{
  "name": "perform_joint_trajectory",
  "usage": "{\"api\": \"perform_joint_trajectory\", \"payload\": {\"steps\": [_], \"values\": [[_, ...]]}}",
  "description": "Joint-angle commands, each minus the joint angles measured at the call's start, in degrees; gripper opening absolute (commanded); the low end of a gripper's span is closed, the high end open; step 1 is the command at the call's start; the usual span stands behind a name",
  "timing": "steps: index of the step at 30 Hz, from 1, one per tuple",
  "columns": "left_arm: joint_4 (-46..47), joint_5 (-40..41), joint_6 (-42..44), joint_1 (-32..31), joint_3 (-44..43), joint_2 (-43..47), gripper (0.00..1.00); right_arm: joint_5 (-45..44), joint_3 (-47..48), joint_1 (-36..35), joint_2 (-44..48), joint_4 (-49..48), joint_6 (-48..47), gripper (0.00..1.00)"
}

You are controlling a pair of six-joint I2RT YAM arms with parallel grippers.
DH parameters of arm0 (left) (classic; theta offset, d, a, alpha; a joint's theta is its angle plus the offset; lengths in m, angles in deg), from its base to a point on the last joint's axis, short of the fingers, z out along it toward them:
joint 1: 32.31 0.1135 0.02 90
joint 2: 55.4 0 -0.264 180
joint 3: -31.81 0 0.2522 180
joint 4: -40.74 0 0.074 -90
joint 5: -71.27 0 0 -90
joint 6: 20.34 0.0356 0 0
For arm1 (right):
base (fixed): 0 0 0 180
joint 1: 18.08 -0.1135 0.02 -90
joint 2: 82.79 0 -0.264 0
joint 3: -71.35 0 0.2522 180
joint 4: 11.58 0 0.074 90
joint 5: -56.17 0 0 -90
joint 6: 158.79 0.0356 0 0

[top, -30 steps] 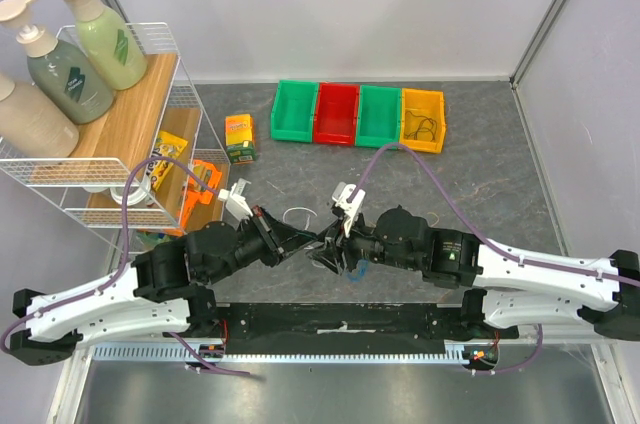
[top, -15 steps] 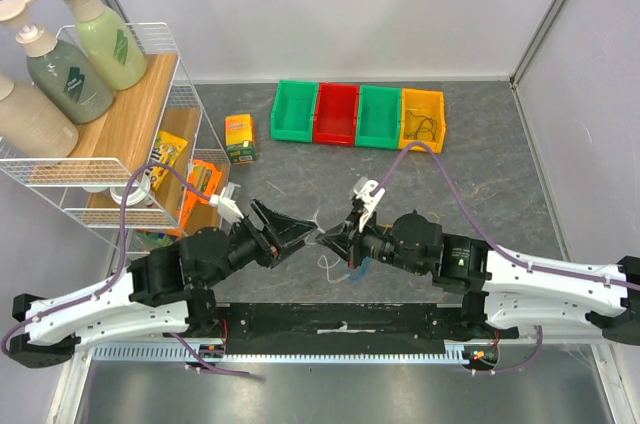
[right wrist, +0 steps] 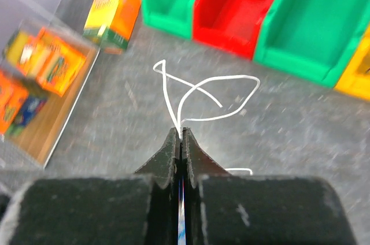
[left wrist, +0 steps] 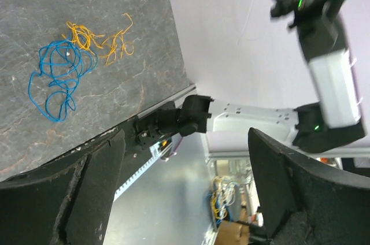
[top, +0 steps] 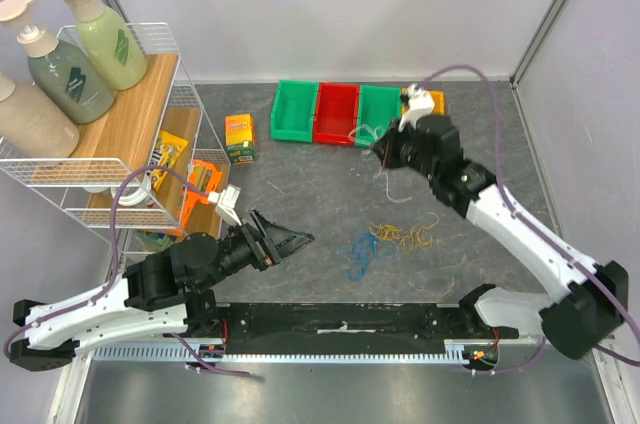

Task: Untangle the cables

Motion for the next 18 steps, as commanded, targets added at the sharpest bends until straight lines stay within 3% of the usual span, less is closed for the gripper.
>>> {"api": "perform_joint_trajectory", "payload": {"steps": [1, 4, 11, 14, 18], "values": [[5.1, -5.1, 10.6, -0.2, -3.7, -4.2, 0.92, 9.2, 12.0, 9.8, -8.0, -3.1, -3.8, 0.0], [5.0, -9.4, 13.0, -0.1, -5.6, -7.9, 0.92, 13.5, 17.8, 15.8, -15.9, -9.1, -3.5, 0.0], [5.7, -19.5, 18.9, -0.1, -9.2, -15.9, 0.89, 24.4, 22.8, 23.4, -37.4, -37.8, 6.7, 0.0], [4.4, -22.4, 20.5, -0.1, -10.6, -17.8, 0.88, 24.2, 27.2, 23.6, -45.4, -39.3, 6.7, 0.0], [3.4, -23.8, 21.0, -0.1, -11.0, -18.3, 0.88, 22.1, 25.8, 23.6, -49.1, -39.5, 4.1, 0.0]]}}
